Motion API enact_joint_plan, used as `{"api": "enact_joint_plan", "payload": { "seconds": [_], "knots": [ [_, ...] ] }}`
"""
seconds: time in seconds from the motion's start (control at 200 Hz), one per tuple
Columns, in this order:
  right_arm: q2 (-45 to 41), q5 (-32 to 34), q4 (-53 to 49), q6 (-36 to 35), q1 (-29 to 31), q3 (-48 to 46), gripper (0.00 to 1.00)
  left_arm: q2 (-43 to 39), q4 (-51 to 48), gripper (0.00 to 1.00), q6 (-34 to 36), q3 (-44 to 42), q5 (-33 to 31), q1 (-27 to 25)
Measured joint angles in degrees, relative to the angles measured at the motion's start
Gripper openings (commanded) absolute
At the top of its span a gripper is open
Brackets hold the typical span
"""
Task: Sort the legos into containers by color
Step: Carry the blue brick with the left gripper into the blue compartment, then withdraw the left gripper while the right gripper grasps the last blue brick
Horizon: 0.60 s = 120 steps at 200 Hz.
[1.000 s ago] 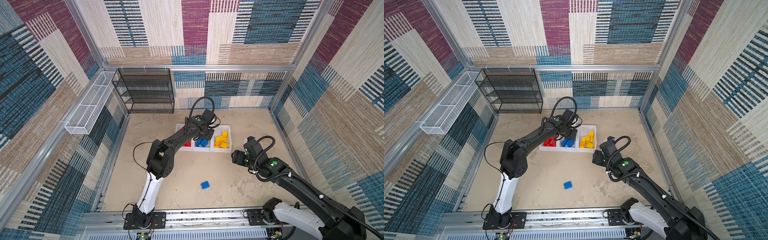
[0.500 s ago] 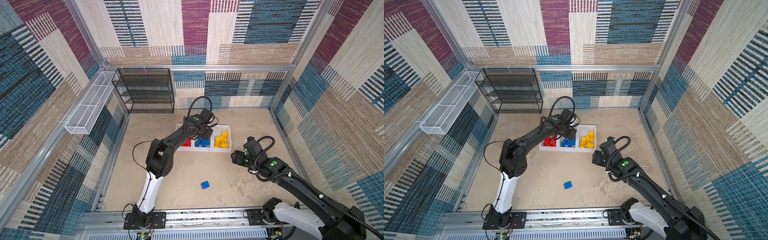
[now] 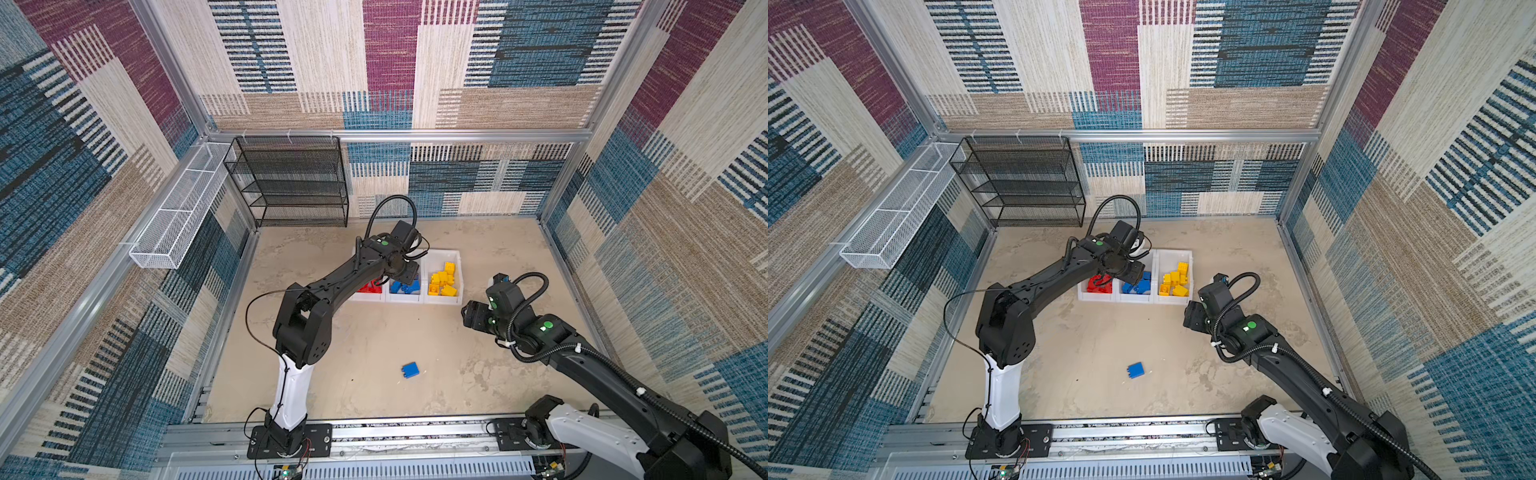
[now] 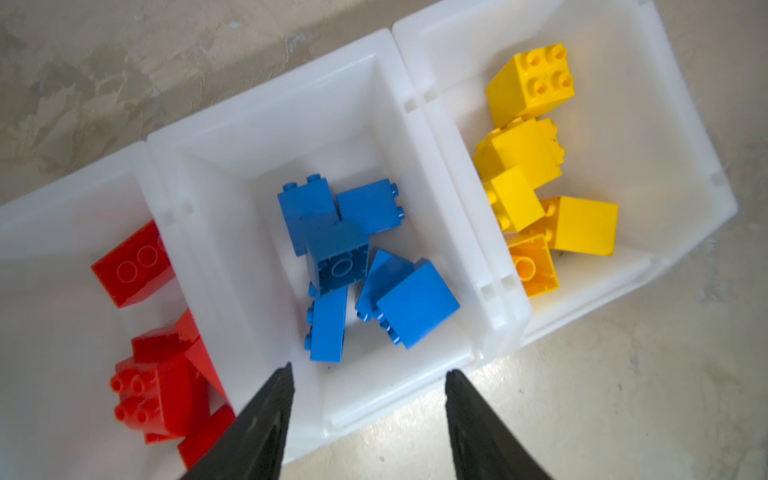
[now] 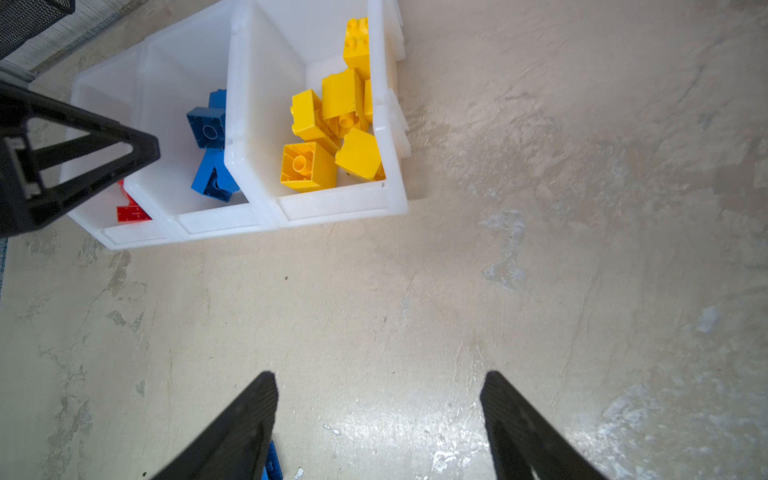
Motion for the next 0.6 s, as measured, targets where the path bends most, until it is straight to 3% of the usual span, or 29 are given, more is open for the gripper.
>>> {"api": "enact_joint_plan", "payload": {
  "seconds": [0.26,0.601],
  "knots": [
    [2.84,-1.14,0.83,0.0,1.95,-3.08,0.76,-14.86,5.29,0.62,-2.69,-17.42,-0.5,0.07],
    [16.52,-0.35,3.04,2.86,16.94,0.02,0.76,-33.79,11.32,0.62,-11.82,-42.53,-2.75,0.22]
  ]
}}
